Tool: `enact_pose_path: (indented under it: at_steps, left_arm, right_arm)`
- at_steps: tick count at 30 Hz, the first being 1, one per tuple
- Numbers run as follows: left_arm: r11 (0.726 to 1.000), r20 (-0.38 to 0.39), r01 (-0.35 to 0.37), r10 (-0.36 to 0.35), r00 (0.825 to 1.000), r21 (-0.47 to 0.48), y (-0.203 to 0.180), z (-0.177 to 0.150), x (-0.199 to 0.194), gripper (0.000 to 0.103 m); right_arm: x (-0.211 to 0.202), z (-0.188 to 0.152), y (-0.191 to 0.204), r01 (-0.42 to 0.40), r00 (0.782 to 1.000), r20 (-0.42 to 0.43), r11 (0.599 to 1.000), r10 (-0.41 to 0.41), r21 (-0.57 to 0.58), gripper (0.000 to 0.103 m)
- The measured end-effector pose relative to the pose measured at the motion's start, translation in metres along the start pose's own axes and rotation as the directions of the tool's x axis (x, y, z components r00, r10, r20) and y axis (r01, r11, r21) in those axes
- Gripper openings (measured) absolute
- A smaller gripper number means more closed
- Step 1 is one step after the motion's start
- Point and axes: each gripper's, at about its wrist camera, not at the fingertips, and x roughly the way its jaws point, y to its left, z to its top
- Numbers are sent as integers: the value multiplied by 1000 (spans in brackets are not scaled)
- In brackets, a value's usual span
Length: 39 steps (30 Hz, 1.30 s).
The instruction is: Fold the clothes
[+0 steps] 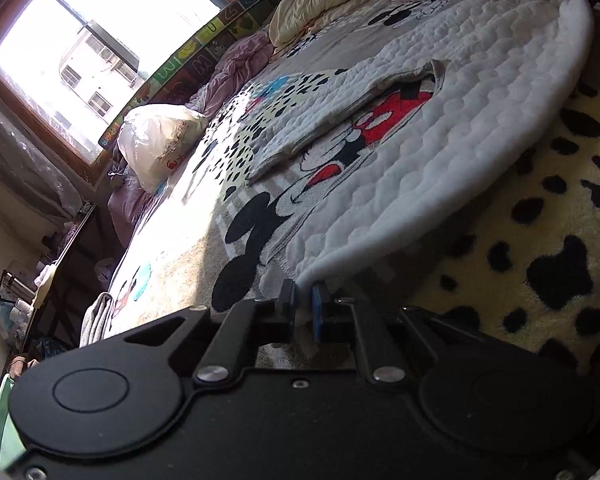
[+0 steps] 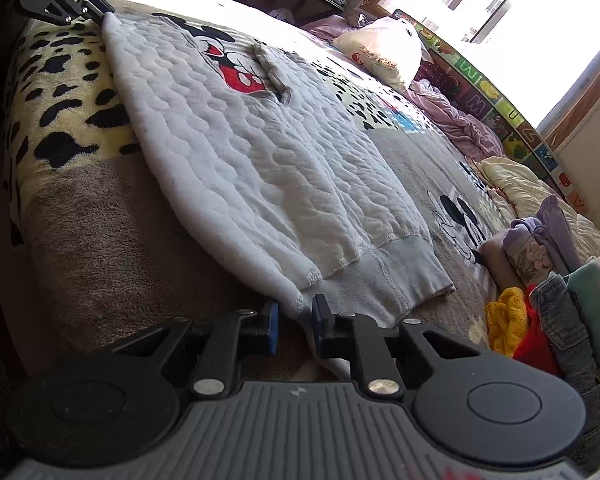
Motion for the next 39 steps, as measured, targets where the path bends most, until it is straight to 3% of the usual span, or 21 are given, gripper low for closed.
enact_pose_path:
  at_steps: [5,11,20,28,39]
  left_arm:
    - [983,50,-10,19,999,-186,27,26,11,6]
    - [949,75,-43,70,995,-313,48,70,46,5]
    - [938,68,-57,85,994,-341,57,136,115,4]
    - [931,-23,-68,64,998,-358,56,162,178,3]
    - [956,-129,-66,30,991,-286,45,186,240,3]
  right_arm:
    - [-7,5,-29,32,992,111,979,-55,200,15]
    - [8,7,-65,9,979,183,907,-95,420,10]
    - [60,13,-112,-17,967,213,803,-137,596,9]
    - [101,9,-148,-18,966,203,740,-161,672,9]
    - [138,-7,-163,-19,982,141,684,-123,729,9]
